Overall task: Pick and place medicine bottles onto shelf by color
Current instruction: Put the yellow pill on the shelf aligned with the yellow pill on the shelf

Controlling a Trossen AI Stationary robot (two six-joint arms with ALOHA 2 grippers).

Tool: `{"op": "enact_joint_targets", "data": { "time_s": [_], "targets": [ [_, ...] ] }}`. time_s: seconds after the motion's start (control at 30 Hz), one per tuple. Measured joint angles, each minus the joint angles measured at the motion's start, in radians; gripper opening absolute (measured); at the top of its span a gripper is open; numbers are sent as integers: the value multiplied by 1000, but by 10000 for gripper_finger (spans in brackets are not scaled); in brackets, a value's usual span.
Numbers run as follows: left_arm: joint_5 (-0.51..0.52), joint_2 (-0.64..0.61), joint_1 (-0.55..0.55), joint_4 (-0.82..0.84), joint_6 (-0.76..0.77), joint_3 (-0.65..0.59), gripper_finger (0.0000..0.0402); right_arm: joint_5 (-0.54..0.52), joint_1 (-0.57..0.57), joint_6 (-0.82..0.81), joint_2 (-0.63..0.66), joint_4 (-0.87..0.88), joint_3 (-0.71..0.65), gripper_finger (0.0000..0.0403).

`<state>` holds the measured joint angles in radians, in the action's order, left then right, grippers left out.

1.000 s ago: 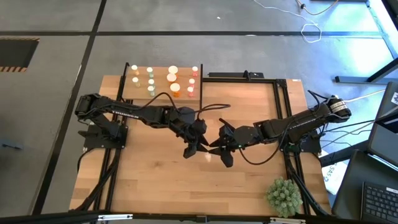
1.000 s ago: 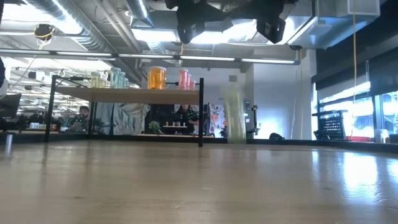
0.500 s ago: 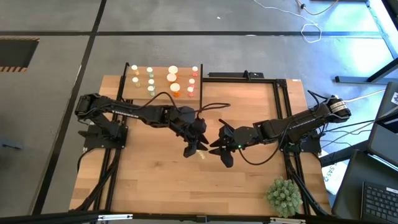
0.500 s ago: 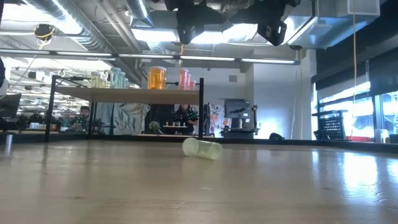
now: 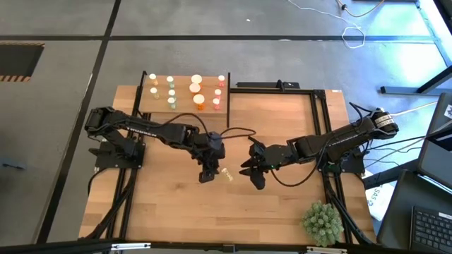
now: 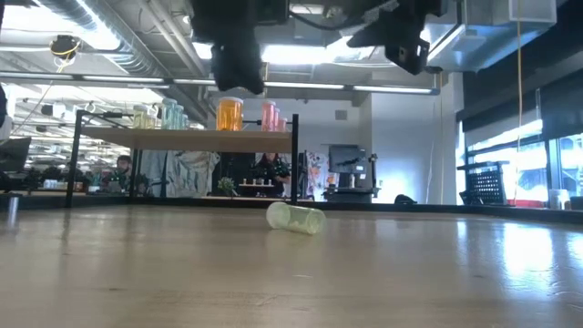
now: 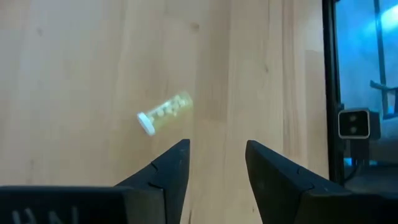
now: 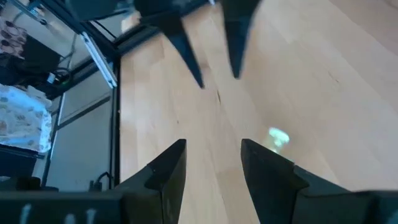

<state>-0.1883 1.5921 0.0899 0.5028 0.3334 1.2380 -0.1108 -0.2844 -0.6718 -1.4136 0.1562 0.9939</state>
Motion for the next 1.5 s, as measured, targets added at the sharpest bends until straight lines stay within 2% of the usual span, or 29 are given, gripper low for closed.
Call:
{"op": "enact_joint_targets", "data": {
  "time_s": [0.17,0.33,0.47,0.57,0.83,1.07,1.23,1.5],
  "targets": [
    [17,0,30,-30,-67,-61,151,-1,0,-92,-19,48,0,156],
    [29,0,79,-149,-312,-123,151,0,0,-108,-89,50,0,156],
    [145,1,98,-217,-478,-150,151,-1,0,-111,-137,49,0,156],
    [191,1,92,-252,-551,-169,151,-1,1,-136,-158,50,0,156],
    [145,103,52,-372,-602,-199,151,-1,1,-136,-164,51,0,156],
    [143,193,48,-396,-684,-200,151,-1,1,-138,-164,58,0,156],
    [145,203,48,-397,-699,-200,151,-1,1,-139,-164,58,0,156],
    [183,203,48,-398,-865,-200,151,-1,7,-139,-164,58,0,156]
  ]
}}
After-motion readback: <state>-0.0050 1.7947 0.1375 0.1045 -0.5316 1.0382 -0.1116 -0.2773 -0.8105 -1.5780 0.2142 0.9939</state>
